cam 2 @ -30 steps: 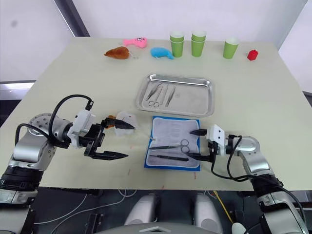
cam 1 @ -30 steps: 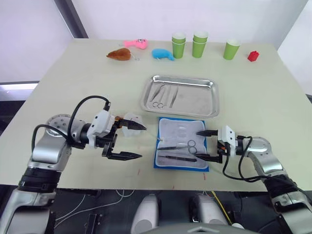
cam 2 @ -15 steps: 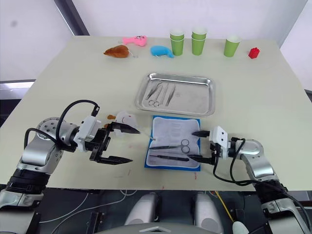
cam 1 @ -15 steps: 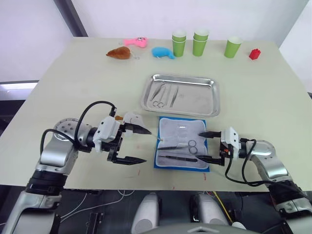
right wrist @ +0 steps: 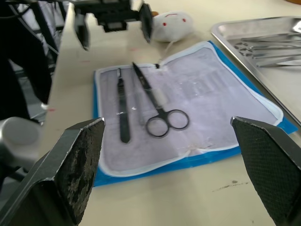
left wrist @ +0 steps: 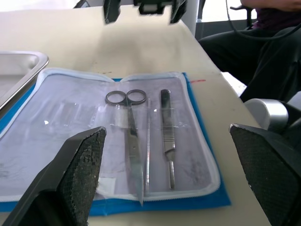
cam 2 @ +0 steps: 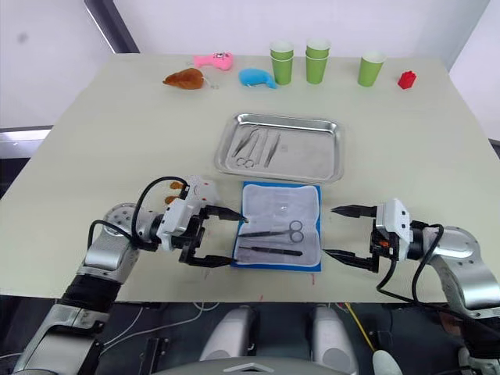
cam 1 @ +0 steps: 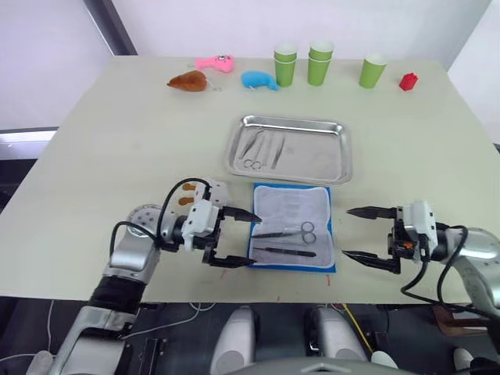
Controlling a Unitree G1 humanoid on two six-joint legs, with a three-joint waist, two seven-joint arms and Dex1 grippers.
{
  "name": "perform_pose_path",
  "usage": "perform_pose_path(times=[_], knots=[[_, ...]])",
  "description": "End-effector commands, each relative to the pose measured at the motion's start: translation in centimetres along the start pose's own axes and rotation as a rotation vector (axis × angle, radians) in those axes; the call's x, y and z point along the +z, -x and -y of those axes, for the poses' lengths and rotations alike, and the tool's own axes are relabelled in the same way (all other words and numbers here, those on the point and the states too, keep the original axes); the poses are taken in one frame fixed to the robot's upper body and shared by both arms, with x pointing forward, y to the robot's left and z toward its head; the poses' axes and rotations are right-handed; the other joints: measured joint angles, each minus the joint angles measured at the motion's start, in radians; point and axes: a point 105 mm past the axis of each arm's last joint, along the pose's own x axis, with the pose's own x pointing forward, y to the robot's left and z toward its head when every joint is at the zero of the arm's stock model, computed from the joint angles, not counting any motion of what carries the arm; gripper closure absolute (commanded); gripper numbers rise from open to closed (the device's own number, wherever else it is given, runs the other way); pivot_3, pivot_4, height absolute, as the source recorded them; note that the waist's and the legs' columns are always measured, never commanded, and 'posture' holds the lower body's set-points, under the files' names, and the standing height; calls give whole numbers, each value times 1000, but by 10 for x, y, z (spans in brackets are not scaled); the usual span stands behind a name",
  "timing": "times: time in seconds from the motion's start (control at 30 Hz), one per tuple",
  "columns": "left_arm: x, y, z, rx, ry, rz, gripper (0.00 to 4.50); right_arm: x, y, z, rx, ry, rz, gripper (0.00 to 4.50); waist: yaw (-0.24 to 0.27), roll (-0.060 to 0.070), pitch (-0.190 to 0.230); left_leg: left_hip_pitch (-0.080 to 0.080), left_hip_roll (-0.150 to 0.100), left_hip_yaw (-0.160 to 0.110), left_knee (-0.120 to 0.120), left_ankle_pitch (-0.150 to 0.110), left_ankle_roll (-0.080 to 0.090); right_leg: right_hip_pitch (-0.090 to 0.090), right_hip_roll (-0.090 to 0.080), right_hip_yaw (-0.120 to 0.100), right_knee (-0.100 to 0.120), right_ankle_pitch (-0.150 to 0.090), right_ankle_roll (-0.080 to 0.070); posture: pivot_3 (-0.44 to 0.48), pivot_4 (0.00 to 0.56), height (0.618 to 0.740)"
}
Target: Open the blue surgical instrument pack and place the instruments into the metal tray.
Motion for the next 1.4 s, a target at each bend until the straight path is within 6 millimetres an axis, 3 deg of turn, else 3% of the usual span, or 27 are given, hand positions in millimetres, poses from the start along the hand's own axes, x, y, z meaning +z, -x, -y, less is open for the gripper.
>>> perform_pose_path(times=[0.03, 0.37, 0.53, 0.87, 1.13, 1.4], knots=[[-3, -8, -3, -4, -26, -2, 40, 25, 9, -3, 3, 55, 19, 0, 0, -1, 0, 0, 0, 0, 1, 0, 0, 0, 0, 0, 0, 0, 0, 0, 150, 739], [-15, -23, -4, -53, -21, -20, 40, 48, 18, -13, 15, 60, 10, 0, 0, -1, 0, -1, 0, -1, 2, 0, 0, 0, 0, 0, 1, 0, 0, 0, 150, 739], [-21, -25, -15, -57, -28, -57, 40, 56, 18, -17, 22, 61, 8, 0, 1, -1, 0, -2, 0, -1, 3, 0, 0, 0, 0, -1, 1, 1, 0, 0, 150, 739], [-35, -24, -7, -141, -1, -101, 40, 73, 23, -19, 24, 70, 23, 0, -1, -1, 0, -2, 0, -2, 4, 0, 0, 0, 0, -1, 1, 1, 1, 0, 150, 739], [-41, -27, -3, -158, 13, -110, 40, 84, 39, -15, 14, 66, 21, 0, 0, -1, 0, 1, 0, -1, 4, 0, 0, 3, 0, -1, 1, 1, 1, 0, 150, 739], [-47, -32, -1, -158, 29, -130, 40, 79, 29, -11, 25, 59, 26, 0, 0, -1, -1, 5, 0, -1, 4, 0, 0, 8, 0, 0, 1, 1, 1, 0, 150, 739]])
